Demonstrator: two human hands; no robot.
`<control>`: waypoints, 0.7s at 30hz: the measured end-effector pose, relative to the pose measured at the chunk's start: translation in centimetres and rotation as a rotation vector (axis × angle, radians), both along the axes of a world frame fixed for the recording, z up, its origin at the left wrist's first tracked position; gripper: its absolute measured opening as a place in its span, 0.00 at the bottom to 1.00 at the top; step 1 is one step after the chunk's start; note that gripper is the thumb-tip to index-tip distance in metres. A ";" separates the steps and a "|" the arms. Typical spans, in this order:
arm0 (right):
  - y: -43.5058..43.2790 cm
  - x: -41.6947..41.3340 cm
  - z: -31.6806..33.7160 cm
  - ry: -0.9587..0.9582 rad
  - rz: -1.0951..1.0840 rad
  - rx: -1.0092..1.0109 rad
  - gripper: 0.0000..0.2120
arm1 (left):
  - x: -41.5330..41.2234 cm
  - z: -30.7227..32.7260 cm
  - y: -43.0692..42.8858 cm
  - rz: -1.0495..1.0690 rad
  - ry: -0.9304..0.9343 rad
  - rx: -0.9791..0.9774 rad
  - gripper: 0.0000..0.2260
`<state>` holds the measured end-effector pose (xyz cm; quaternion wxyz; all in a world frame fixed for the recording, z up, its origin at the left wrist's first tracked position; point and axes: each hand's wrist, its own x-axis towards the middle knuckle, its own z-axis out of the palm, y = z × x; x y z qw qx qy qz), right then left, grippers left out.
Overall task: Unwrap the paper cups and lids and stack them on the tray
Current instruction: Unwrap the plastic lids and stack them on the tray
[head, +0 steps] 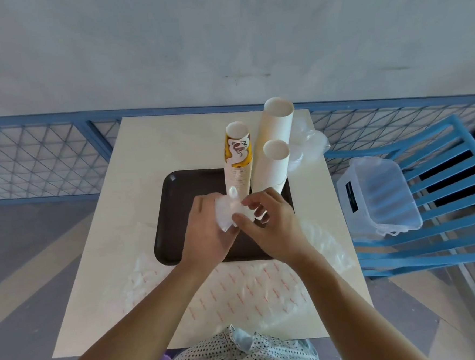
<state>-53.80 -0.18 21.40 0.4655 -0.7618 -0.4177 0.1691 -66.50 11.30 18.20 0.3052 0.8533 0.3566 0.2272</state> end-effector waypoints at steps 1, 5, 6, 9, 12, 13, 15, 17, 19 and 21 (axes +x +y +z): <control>0.7 -0.8 0.0 -0.027 -0.016 -0.019 0.14 | -0.4 0.0 0.5 -0.003 0.012 0.014 0.30; 2.6 -2.9 -0.2 -0.055 -0.057 -0.103 0.12 | -1.9 0.4 1.9 -0.031 0.037 0.139 0.29; 2.9 -3.3 -0.2 -0.056 -0.055 -0.130 0.11 | -2.4 0.4 2.3 -0.040 0.052 0.176 0.29; 3.5 -4.0 0.0 -0.047 -0.048 -0.191 0.07 | -3.8 0.3 3.3 -0.018 0.070 0.185 0.30; 3.7 -4.3 0.3 -0.066 -0.045 -0.227 0.04 | -4.8 0.5 4.0 -0.009 0.070 0.176 0.28; 3.7 -4.3 0.3 -0.081 -0.040 -0.240 0.03 | -5.1 0.6 4.1 -0.010 0.068 0.176 0.27; 3.7 -4.4 0.1 -0.120 -0.027 -0.262 0.03 | -5.6 0.9 4.5 -0.001 0.063 0.160 0.27; 3.7 -4.4 0.0 -0.171 -0.002 -0.280 0.01 | -6.1 1.2 4.8 0.007 0.072 0.159 0.27; 3.5 -4.4 0.0 -0.238 0.025 -0.292 0.02 | -6.5 1.3 5.0 0.009 0.101 0.185 0.26; 3.2 -4.2 0.1 -0.306 0.042 -0.307 0.05 | -6.8 1.4 5.2 0.008 0.138 0.208 0.26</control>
